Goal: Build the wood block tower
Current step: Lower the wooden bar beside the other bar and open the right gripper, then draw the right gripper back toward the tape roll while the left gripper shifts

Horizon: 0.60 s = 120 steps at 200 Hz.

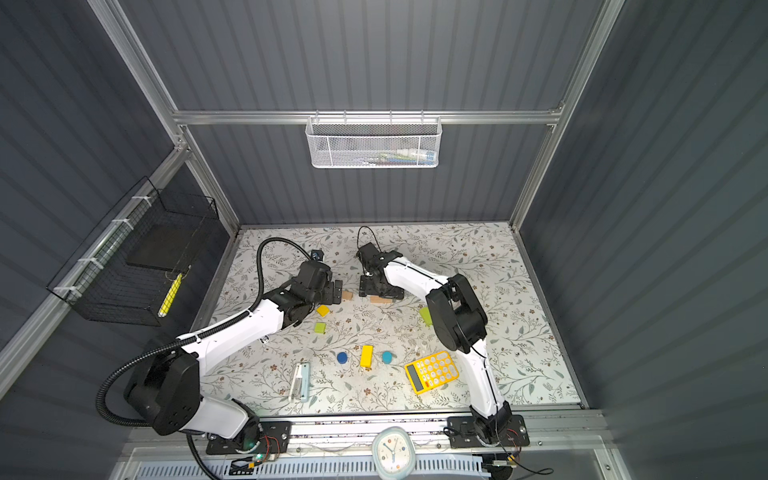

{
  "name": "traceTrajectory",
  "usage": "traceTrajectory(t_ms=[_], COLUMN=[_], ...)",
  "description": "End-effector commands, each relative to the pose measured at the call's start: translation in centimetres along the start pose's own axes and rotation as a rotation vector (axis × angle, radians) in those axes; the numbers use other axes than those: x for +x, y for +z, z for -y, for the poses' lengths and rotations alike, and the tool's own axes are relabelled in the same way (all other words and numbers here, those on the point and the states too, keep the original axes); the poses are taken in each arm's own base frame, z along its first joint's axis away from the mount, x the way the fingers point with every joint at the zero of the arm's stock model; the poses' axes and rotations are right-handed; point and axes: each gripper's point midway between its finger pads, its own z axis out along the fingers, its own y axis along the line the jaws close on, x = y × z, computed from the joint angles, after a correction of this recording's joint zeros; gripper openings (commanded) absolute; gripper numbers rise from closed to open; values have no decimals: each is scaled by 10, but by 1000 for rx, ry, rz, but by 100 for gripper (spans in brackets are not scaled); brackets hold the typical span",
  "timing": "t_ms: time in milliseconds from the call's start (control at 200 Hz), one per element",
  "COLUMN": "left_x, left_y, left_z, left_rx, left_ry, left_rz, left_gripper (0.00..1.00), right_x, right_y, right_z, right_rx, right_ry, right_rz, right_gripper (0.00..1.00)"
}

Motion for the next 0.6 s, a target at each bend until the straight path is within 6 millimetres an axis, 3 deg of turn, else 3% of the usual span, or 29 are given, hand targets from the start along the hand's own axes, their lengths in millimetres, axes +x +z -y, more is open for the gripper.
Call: traceTrajectory(t_ms=[0,140,275,435,595], left_x=[-5,-6,-5,-5,1], left_y=[-9,-12,-13,-15,-12], left_z=[-5,-6,-7,-8,-5], left_rx=[-14,-17,-18,-29,-9], left_ry=[17,24,38,55,52], left_rz=[14,17,7,-25,-41], left_gripper=[100,100,100,100,100], right_x=[-18,-34,-56,-80,-86], right_y=[-36,-64,-107,-164,-204], right_z=[1,0,-1,12,22], right_rx=[3,-29,-86,-157,-322], right_ry=[-10,-12,-21,24,104], right_rz=[69,130,229,382,484], right_gripper=[99,99,99,99,99])
